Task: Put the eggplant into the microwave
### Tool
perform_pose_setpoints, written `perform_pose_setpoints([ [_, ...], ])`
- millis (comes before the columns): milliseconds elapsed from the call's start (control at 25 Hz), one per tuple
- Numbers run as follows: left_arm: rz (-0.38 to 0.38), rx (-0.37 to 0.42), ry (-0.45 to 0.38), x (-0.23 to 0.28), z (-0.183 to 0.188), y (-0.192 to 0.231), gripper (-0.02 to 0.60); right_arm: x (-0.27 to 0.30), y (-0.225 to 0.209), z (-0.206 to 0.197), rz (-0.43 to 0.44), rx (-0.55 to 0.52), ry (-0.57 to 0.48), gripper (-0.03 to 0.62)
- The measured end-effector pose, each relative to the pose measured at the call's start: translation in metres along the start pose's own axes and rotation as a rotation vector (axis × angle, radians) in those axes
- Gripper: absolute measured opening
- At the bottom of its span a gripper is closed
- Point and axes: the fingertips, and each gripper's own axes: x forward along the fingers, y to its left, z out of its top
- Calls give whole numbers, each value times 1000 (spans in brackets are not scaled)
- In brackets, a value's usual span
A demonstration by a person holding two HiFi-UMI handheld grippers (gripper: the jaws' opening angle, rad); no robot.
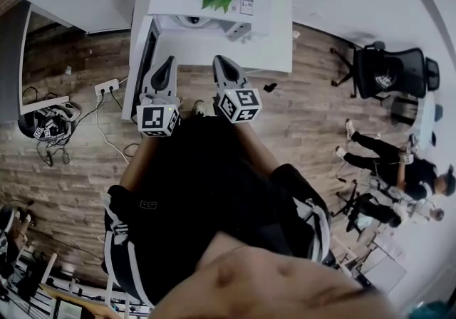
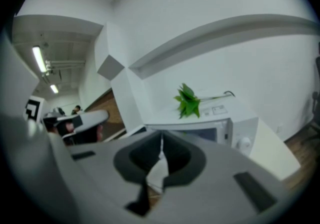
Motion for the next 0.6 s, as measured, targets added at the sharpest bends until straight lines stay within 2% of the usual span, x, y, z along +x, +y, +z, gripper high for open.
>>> perform_pose_setpoints([
  [600,-20,8,18,-2,-4,2,32,4,13,7,9,-6,-25,32],
])
